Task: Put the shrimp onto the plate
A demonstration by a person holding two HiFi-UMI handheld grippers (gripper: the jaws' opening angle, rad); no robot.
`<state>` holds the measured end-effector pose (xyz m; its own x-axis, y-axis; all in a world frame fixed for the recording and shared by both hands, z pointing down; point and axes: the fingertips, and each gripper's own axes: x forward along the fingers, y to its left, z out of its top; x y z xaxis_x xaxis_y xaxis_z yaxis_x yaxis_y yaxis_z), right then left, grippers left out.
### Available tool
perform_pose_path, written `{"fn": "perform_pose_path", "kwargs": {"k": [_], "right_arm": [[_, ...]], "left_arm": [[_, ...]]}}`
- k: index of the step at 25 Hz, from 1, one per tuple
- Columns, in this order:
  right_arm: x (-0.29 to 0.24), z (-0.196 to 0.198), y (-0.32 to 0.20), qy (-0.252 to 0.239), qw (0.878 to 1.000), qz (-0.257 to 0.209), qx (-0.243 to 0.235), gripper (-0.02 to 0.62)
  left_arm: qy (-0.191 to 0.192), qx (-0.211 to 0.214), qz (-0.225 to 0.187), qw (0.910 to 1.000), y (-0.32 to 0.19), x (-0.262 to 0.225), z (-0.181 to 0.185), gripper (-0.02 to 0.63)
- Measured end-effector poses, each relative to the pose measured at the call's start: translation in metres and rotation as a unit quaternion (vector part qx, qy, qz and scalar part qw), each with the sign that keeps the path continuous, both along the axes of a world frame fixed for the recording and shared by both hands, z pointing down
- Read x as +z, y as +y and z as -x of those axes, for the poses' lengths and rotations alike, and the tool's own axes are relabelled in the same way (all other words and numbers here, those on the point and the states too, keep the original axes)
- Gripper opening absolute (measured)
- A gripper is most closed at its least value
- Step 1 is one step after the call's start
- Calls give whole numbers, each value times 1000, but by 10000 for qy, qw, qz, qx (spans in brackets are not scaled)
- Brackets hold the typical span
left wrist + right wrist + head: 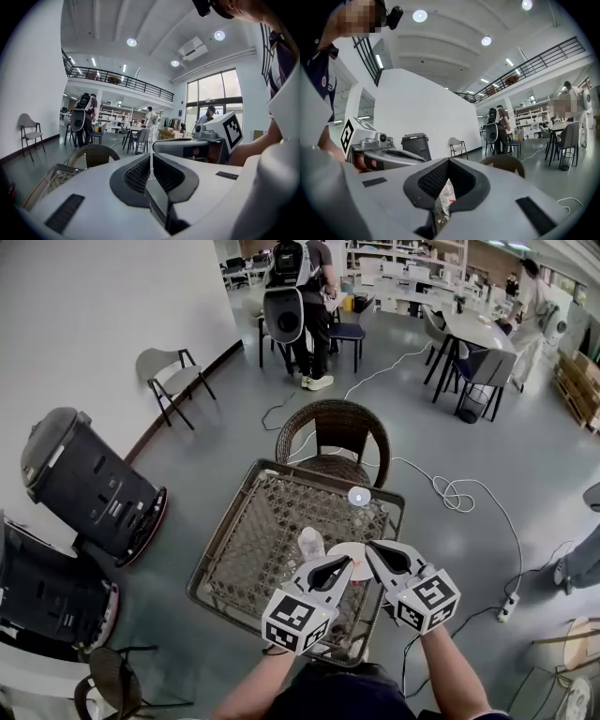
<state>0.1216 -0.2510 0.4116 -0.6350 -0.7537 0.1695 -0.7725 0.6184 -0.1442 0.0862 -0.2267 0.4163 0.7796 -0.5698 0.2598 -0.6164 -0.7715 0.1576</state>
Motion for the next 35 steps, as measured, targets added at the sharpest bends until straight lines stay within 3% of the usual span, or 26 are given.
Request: {"fn": "perform_pose_path", "kwargs": {"k": [35], "right_arm": [[-37, 0, 19, -106, 9993, -341, 53, 6]], "left_arm": [[98, 93, -176, 9998, 14, -22, -5, 28]]}}
